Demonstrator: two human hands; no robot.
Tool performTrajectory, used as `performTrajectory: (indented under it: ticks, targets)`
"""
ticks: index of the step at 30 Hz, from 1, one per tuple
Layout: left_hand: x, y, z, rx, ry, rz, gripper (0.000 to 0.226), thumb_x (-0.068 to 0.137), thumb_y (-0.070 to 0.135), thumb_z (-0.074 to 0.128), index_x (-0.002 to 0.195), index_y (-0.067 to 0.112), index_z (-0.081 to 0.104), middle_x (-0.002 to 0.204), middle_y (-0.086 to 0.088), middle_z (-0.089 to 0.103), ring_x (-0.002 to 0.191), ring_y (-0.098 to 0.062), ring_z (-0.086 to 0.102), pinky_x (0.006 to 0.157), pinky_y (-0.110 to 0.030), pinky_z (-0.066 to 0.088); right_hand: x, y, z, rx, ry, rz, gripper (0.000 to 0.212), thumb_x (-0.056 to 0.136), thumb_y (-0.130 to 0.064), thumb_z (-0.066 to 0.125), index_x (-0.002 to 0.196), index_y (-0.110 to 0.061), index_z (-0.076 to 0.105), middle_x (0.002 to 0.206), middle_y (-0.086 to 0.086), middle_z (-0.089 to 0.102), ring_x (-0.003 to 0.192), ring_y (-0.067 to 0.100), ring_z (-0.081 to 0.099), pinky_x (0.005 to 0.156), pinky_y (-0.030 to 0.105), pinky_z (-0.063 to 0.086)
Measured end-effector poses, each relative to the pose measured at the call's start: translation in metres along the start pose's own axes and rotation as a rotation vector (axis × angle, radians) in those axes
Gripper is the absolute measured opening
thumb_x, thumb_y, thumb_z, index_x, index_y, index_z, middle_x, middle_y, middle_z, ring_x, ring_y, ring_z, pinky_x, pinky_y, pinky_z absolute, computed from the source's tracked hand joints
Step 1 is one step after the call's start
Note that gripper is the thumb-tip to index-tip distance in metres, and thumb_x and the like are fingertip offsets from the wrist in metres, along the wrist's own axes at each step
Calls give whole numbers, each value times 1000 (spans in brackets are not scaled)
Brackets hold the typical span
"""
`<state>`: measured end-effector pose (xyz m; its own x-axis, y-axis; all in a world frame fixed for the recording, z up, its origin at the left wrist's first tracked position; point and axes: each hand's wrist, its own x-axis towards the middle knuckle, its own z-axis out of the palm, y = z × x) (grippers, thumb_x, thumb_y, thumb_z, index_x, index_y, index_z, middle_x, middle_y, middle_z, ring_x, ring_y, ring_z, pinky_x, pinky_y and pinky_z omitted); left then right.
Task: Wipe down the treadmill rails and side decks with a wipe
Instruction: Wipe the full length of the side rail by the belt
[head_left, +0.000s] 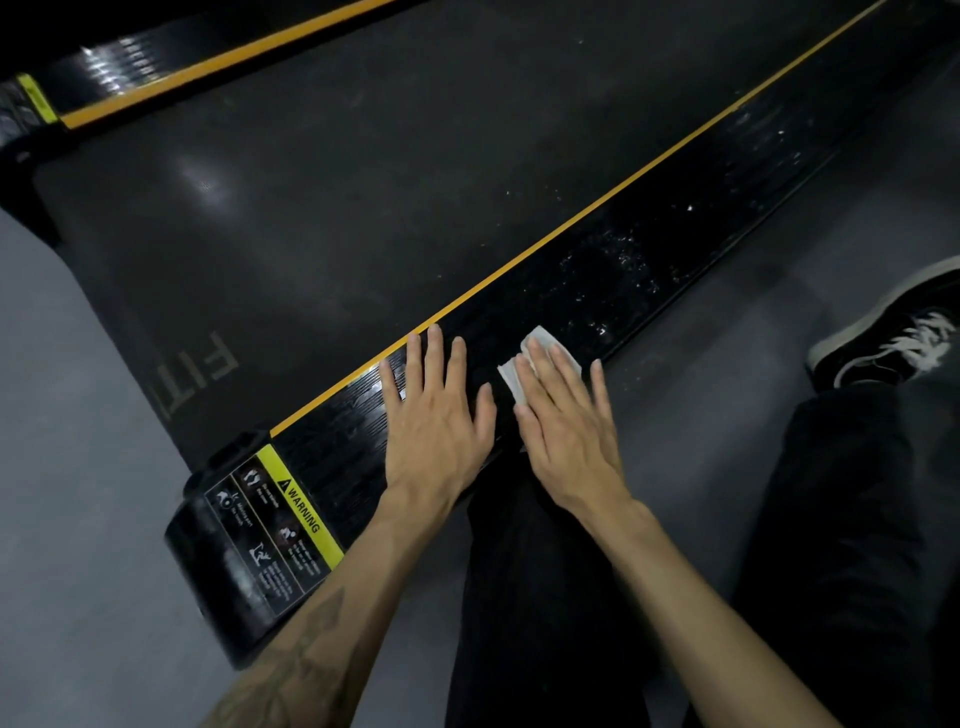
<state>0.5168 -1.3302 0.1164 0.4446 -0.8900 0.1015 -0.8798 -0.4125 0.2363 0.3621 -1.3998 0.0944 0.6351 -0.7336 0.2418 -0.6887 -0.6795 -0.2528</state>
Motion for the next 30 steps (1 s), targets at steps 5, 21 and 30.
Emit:
performTrajectory:
  ticks: [5, 21, 30]
  targets:
    - [1, 0, -1, 0, 14, 8, 65, 104, 49, 27, 159, 16, 34, 170, -12, 21, 159, -27, 10, 128, -56, 8, -17, -17, 6, 52, 51, 58, 56, 109, -35, 28, 161, -13, 31, 170, 3, 21, 159, 19, 10, 129, 51, 5]
    - [9, 4, 0, -19, 94, -5, 56, 100, 47, 43, 141, 10, 54, 154, -16, 46, 147, -33, 36, 121, -56, 25, 4, -6, 1, -16, -17, -33, 57, 110, -39, 23, 160, -15, 33, 170, -1, 21, 158, 15, 13, 127, 56, 9]
    - [11, 2, 3, -49, 19, 29, 64, 104, 49, 29, 159, 16, 36, 171, -7, 20, 160, -23, 6, 128, -54, 8, -7, -10, 6, 35, 30, 15, 55, 109, -37, 28, 161, -17, 32, 170, 0, 22, 159, 20, 12, 128, 52, 6]
